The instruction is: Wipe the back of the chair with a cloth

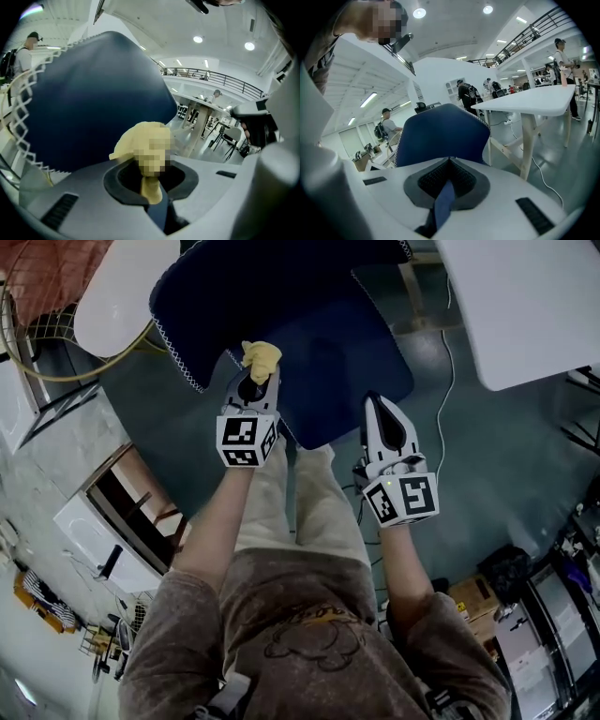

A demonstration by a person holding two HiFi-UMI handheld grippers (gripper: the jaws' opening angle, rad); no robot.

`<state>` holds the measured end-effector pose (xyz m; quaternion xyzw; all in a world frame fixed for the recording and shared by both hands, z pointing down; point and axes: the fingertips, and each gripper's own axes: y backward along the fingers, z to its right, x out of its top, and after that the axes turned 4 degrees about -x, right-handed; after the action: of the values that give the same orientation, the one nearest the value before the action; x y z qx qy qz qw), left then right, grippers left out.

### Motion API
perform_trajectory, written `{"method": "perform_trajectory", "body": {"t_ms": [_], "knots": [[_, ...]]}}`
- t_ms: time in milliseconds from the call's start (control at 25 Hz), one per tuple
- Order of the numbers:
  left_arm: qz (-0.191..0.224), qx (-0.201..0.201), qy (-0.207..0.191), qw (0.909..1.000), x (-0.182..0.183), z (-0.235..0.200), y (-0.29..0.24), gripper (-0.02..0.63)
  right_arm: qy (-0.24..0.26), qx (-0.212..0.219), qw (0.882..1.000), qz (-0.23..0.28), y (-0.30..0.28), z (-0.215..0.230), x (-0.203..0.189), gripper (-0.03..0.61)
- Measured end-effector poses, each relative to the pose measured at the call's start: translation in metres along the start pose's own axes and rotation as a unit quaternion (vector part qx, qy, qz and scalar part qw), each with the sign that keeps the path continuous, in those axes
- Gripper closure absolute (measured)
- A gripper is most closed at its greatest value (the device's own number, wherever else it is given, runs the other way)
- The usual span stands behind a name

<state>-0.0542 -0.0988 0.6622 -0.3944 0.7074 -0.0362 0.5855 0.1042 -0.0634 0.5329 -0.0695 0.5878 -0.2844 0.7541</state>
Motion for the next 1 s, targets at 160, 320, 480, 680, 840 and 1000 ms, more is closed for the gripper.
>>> {"method": "perform_trajectory", "body": {"t_ms": [160, 320, 480, 680, 840, 1000], "knots": [[0.000, 0.036, 0.005, 0.9993, -0.015, -0.017, 0.017, 0.546, -0.001, 0.002, 1.000, -0.004, -0.004, -0.003, -0.008, 0.554], [0.000, 0.074, 0.002, 0.9972, -0.026, -0.032, 0.023, 0.546, -0.002, 0.007, 1.000, -0.010, -0.007, -0.005, -0.017, 0.554], [-0.006, 0.090, 0.014, 0.9958, -0.038, -0.050, 0.013, 0.546, -0.002, 0.005, 1.000, -0.013, -0.010, -0.006, -0.018, 0.554], [-0.011, 0.098, 0.017, 0.9950, -0.043, -0.063, -0.004, 0.546, -0.002, 0.002, 1.000, -0.022, -0.009, 0.004, -0.025, 0.554], [-0.016, 0.095, 0.010, 0.9953, -0.040, -0.074, -0.020, 0.546, -0.005, -0.001, 1.000, -0.023, -0.011, 0.009, -0.026, 0.554], [-0.024, 0.079, 0.001, 0.9966, -0.039, -0.075, -0.043, 0.546, -0.008, -0.005, 1.000, -0.022, -0.014, 0.012, -0.024, 0.554]]}}
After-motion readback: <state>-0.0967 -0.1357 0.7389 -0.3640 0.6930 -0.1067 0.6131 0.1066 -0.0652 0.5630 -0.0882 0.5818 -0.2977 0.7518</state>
